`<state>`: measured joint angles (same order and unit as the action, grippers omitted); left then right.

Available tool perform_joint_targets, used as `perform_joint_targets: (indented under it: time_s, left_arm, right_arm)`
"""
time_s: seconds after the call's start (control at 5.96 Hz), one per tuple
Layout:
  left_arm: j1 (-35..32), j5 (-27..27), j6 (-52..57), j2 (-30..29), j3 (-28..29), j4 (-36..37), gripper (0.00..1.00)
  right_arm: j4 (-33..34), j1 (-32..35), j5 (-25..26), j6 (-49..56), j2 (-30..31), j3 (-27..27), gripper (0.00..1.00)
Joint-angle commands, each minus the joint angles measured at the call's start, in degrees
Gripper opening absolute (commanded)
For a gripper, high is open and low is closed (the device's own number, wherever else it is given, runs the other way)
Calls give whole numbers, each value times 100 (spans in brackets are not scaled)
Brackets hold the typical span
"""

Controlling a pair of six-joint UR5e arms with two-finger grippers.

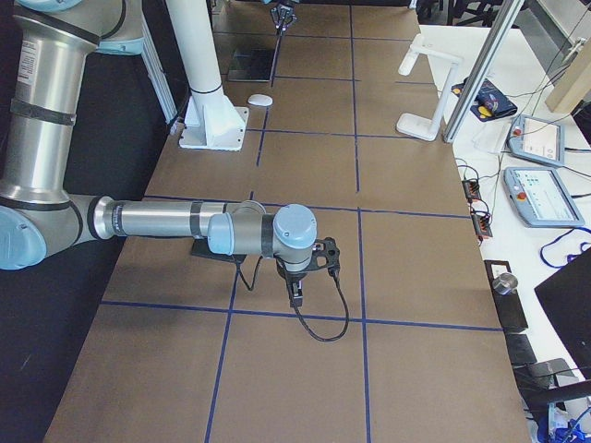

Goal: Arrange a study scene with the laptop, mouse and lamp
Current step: 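Reach the left gripper to the grey laptop near the robot and grasp it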

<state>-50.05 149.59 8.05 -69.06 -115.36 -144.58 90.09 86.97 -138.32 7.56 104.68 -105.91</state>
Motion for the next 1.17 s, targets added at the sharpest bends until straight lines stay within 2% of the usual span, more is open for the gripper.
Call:
perform_joint_targets:
  time_s: [0.0, 0.17, 0.5, 0.67, 1.01]
  left_arm:
    - [-127, 0, 126, -272, 22, 35, 0]
    - [-380, -17, 527, -570, 48, 174, 0]
    - [-1004, 26, 2273, -1622, 31, 2256, 0]
    - [-1154, -9, 2462, -2220, 66, 2981, 0]
    - [-1173, -70, 2421, -3642, 975, 3418, 0]
  right_arm:
    - [0, 4, -2, 0, 0, 0, 100]
    - [0, 4, -11, 0, 0, 0, 100]
    - [0, 4, -11, 0, 0, 0, 100]
    - [0, 4, -11, 0, 0, 0, 100]
    - [0, 4, -11, 0, 0, 0, 100]
